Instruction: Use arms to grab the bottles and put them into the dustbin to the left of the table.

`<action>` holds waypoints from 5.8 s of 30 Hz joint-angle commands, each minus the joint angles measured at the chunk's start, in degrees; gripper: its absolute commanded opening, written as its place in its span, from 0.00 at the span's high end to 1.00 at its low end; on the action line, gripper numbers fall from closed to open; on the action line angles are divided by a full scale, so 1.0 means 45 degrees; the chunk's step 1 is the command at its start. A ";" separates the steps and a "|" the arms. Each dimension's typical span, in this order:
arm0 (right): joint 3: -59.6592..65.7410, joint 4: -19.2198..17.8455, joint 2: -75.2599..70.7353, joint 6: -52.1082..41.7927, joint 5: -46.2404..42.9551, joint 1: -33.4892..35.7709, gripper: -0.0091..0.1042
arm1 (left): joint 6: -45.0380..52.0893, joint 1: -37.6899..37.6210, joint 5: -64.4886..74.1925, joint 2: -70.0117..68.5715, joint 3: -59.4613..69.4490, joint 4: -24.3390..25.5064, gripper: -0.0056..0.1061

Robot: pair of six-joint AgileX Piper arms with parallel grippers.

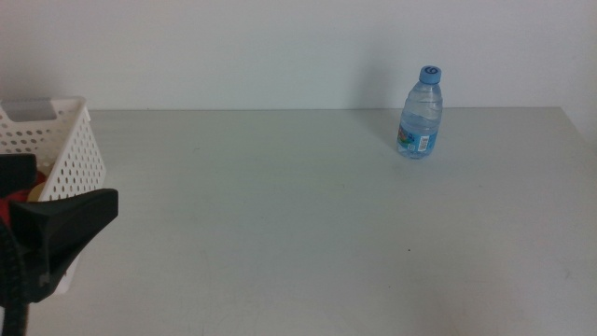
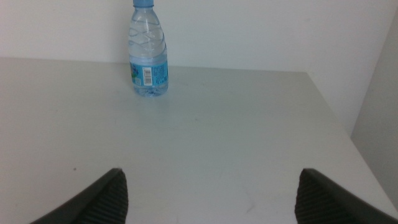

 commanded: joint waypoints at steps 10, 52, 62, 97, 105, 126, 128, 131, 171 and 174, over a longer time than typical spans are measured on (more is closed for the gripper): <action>-0.0539 -0.0393 0.2153 0.0370 -0.5372 0.0023 0.09 | -0.0161 -0.0087 -0.1013 0.0005 -0.0340 -0.0011 0.11; -1.0844 -0.3693 2.3421 0.1605 -1.6235 0.0048 0.09 | -0.0161 -0.0087 -0.1013 0.0005 -0.0340 0.0002 0.11; -1.4611 -0.4427 2.5779 0.1696 -1.4600 0.0340 0.09 | -0.0161 -0.0087 -0.1013 0.0005 -0.0340 0.0002 0.11; -1.9434 -0.7756 2.7823 0.5691 -1.2876 0.5531 0.93 | -0.0161 -0.0087 -0.1018 0.0005 -0.0340 0.0002 0.11; -1.9668 -0.7318 2.8398 0.4791 -1.2854 0.6671 0.91 | -0.0161 -0.0087 -0.1015 0.0005 -0.0340 0.0002 0.11; -1.9326 -1.3283 2.6636 1.0698 -1.0244 0.6599 0.28 | -0.0161 -0.0087 -0.1011 0.0005 -0.0340 0.0002 0.11; -1.8848 -1.4639 2.5774 1.2221 -1.0052 0.6376 0.29 | -0.0161 -0.0087 -0.1011 0.0005 -0.0340 0.0002 0.11; -1.8034 -1.6229 2.4572 1.4185 -1.0026 0.5835 0.30 | -0.0161 -0.0087 -0.1011 0.0005 -0.0340 0.0002 0.11; -0.7381 0.0126 0.7660 0.0904 0.0086 0.5432 0.39 | -0.0161 -0.0087 -0.1016 0.0005 -0.0340 0.0002 0.11; -0.7381 0.1527 0.7205 -0.0882 0.0897 0.5491 0.40 | -0.0161 -0.0087 -0.1016 0.0005 -0.0340 0.0002 0.11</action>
